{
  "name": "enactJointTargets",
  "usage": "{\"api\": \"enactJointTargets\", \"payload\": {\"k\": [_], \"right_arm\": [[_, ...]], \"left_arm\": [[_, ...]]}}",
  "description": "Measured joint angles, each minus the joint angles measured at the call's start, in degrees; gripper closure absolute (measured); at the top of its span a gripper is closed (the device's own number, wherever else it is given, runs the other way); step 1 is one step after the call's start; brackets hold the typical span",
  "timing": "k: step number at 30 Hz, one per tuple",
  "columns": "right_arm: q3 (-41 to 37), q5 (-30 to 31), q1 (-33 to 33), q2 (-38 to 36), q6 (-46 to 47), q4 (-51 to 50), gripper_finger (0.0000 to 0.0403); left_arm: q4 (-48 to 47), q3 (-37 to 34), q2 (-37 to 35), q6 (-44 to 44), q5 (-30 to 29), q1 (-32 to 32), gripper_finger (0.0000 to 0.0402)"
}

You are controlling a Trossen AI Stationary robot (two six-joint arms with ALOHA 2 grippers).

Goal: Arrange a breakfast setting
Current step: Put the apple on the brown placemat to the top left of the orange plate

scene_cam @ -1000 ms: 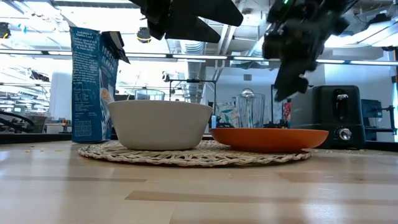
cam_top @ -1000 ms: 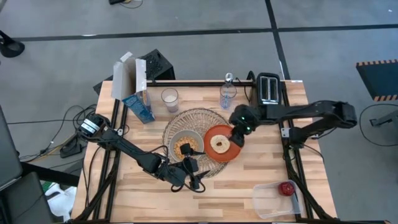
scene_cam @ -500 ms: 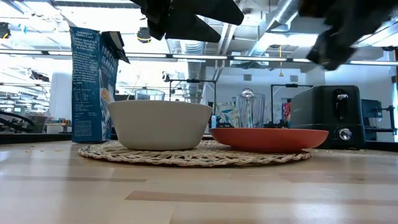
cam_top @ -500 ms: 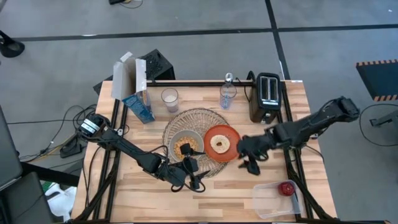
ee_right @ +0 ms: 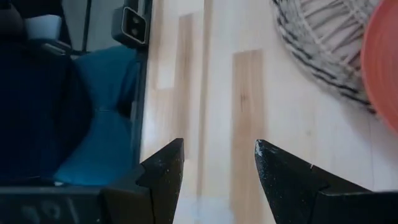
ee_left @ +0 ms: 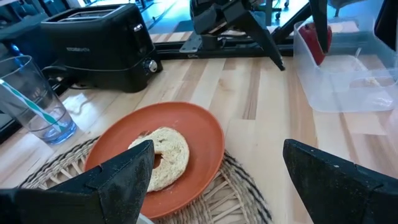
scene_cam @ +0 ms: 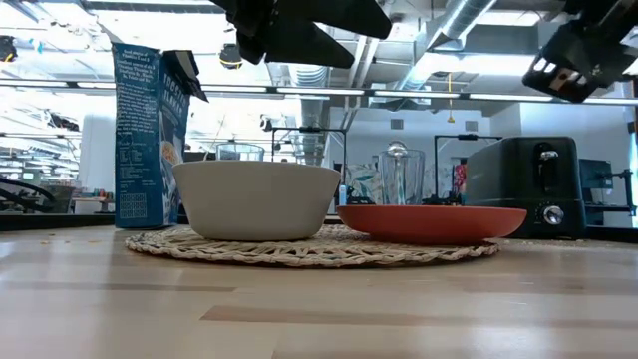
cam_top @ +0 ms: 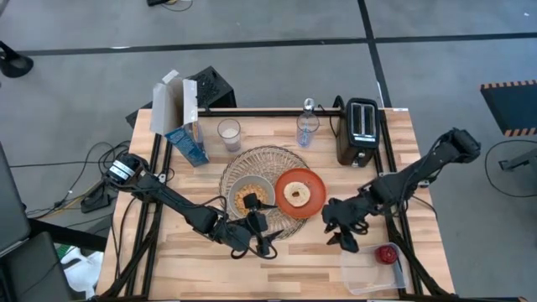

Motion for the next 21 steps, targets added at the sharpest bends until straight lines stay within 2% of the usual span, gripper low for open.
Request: {"api": "enactJointTargets", "payload": {"k": [3,12,21], "right_arm": [[2.62,-0.2,2.75,-0.63,2.87,-1.62,0.0178],[11.47,2.25,12.21,-1.15,20.68,-20.8,0.0178],[12.32,2.4,23.82,-0.82,41.55,-28.37,0.0178]], "left_arm": [[0.7,0.0,0.0,-0.14,0.0,-0.02,0.0058],[0.77,0.0,0.0,-0.29,0.13,0.07,0.0058],[0.72,0.0,0.0,-0.95,0.13,0.37,0.0058]]}}
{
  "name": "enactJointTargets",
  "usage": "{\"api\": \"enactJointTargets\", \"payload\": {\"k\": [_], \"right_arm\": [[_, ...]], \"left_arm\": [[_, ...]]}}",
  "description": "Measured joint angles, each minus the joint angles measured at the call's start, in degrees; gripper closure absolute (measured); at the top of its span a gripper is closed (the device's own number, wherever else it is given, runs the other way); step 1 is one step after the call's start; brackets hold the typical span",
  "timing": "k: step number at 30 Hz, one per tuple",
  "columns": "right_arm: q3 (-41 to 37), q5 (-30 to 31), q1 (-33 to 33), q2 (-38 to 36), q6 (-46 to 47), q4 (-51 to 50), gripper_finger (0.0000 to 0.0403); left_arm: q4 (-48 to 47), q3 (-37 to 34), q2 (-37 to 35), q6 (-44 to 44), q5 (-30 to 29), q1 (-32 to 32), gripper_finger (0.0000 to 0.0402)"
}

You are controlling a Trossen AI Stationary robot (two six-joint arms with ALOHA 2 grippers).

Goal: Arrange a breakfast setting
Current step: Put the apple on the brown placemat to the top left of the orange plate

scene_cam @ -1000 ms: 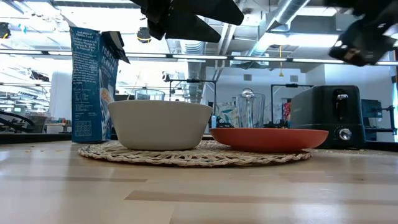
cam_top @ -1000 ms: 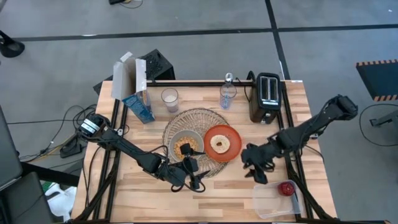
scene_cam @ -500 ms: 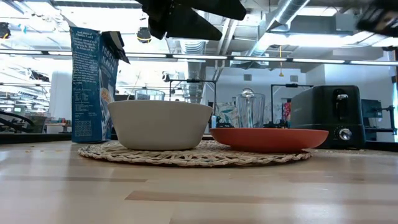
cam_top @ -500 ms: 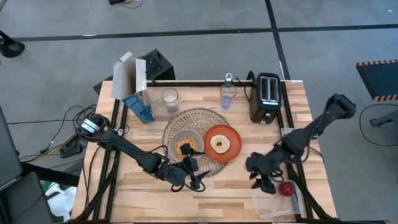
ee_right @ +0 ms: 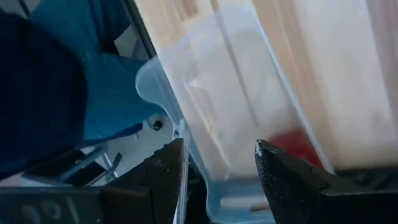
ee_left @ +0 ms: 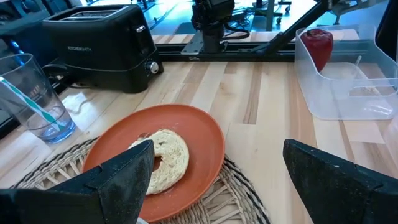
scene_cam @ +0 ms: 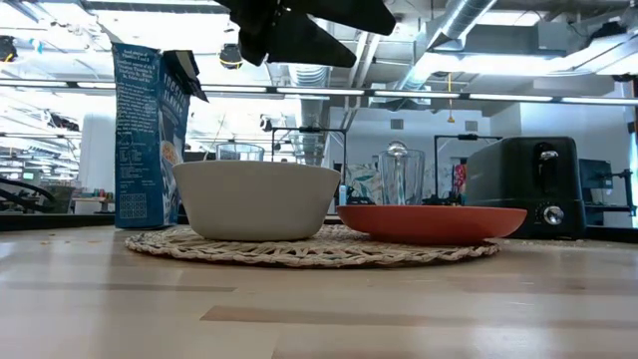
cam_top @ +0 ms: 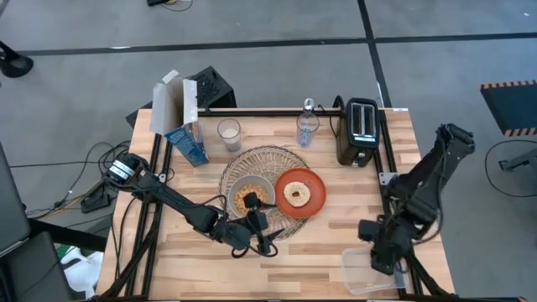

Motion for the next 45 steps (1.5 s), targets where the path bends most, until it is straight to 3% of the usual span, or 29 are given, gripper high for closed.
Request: {"api": "enactJointTargets", "payload": {"k": [8,16,31,45], "right_arm": [[-0.63,1.82,6.5,-0.02,17.32,-2.27,0.0171],[-4.3,0.8,10.57,0.02,27.28,-4.37,0.0128],[-4.35,-1.21,11.39,0.02,28.35,-8.69,0.0007],[-4.35,4.12,11.81,1.14,26.91,-3.28,0.0018]], "left_arm": [[-0.04,0.0,0.0,0.01,0.02,0.02,0.0058],[-0.07,0.0,0.0,0.02,0.02,0.02,0.0058],[-0.07,0.0,0.0,0.09,0.02,0.02,0.0058],[-0.07,0.0,0.0,0.09,-0.09,0.02,0.0058]]}}
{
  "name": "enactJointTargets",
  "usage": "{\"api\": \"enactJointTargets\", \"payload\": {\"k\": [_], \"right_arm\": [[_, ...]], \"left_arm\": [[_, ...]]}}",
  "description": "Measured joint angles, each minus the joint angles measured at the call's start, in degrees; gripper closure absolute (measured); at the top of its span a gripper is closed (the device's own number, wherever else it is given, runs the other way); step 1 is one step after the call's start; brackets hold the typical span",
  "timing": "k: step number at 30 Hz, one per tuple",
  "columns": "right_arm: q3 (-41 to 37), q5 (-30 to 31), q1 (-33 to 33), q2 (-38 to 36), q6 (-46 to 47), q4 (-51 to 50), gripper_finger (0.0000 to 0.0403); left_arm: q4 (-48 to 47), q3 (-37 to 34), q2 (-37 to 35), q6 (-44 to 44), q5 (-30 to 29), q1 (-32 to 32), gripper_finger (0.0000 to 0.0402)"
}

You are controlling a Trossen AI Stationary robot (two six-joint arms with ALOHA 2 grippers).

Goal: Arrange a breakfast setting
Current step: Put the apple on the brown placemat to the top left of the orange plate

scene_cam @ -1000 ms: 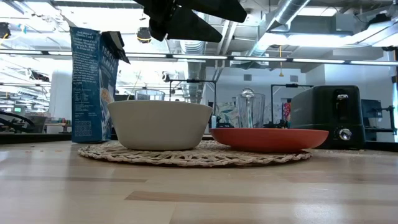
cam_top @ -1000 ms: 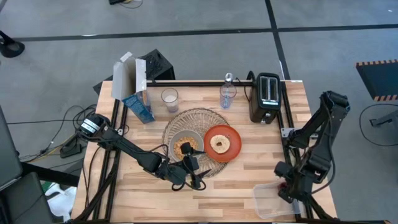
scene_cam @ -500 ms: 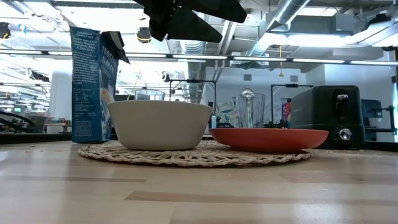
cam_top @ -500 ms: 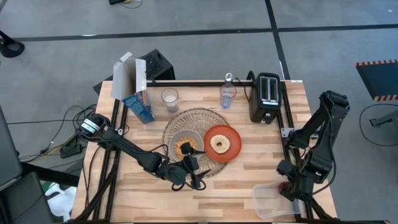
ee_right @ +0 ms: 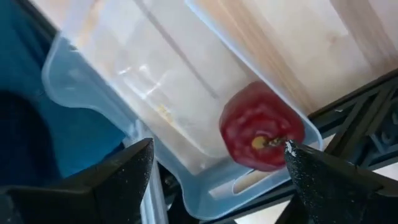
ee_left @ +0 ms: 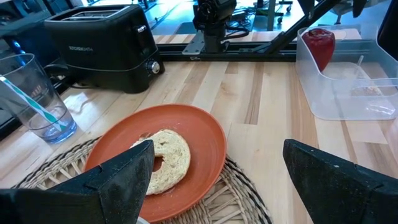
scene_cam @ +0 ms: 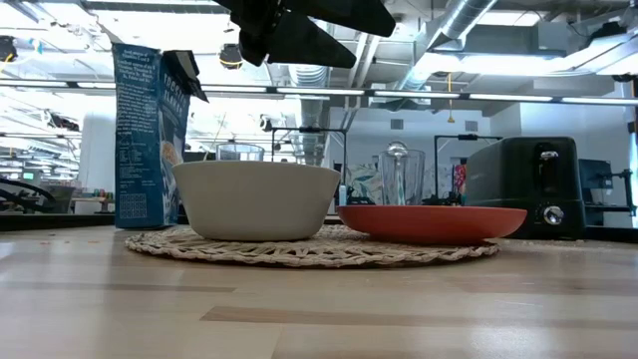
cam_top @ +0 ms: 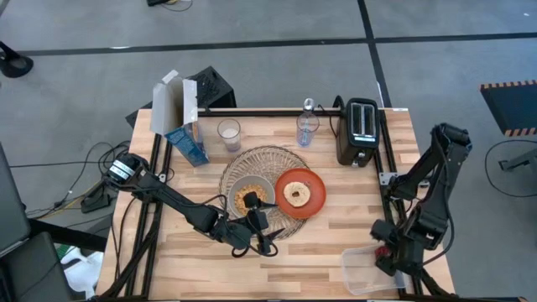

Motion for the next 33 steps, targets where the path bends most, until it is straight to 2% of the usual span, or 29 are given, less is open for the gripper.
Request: {"api": "enactJointTargets", "payload": {"k": [13,33], "right_arm": [[-0.02,-7.31,0.35,7.63,0.24,-3.72,0.0023],[-0.02,-7.49,0.2,14.73,-1.93,-2.57,0.0024]], "left_arm": [[-0.13,0.0,0.0,-0.09,-0.09,0.0,0.0058],[-0.04,0.0,0.0,-0.13,-0.09,0.0,0.0058]]}}
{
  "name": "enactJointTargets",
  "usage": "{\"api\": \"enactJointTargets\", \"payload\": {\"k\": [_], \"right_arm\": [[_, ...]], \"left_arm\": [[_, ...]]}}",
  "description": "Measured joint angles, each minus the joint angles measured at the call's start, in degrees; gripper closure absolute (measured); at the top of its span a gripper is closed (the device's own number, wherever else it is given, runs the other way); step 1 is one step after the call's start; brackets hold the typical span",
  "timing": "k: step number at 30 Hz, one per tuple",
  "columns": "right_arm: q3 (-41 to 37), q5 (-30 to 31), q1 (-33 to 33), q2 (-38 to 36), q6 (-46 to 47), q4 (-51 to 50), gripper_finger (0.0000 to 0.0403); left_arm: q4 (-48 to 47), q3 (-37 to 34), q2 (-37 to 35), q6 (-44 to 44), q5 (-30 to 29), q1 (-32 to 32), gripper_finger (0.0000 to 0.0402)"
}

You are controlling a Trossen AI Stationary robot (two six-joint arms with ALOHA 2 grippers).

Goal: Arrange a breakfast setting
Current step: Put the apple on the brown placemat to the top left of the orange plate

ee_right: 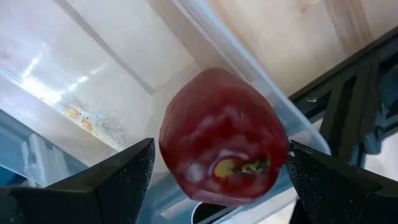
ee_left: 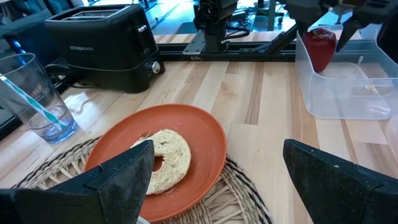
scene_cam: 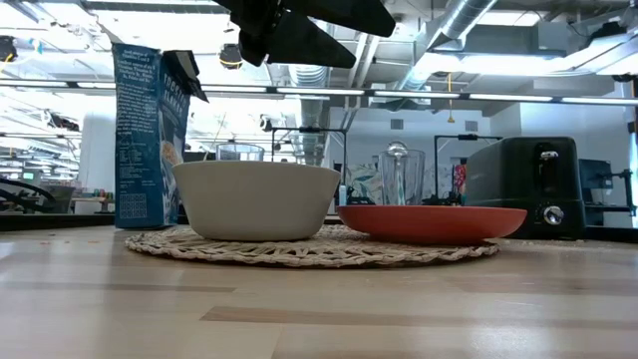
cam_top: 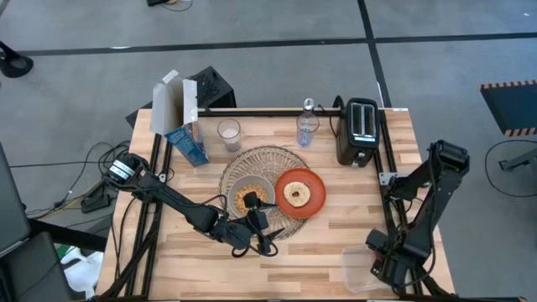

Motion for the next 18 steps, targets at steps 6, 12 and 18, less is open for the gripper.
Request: {"api": "enactJointTargets", "payload": {"k": [6,12,18], "right_arm": [[0.02,-0.03,-0.4,2.15,-2.12,0.05,0.0025],[0.02,0.0,-0.44,2.08,-2.87,0.23,0.0071],[0.29,0.0,-0.46,0.73,-3.05,-0.08,0.0097]], "left_arm": [[0.07,0.0,0.0,-0.03,0.0,0.0,0.0058],[0.05,0.0,0.0,-0.04,0.0,0.0,0.0058],[0.04,0.02,0.0,-0.11,0.0,0.0,0.0058]]}}
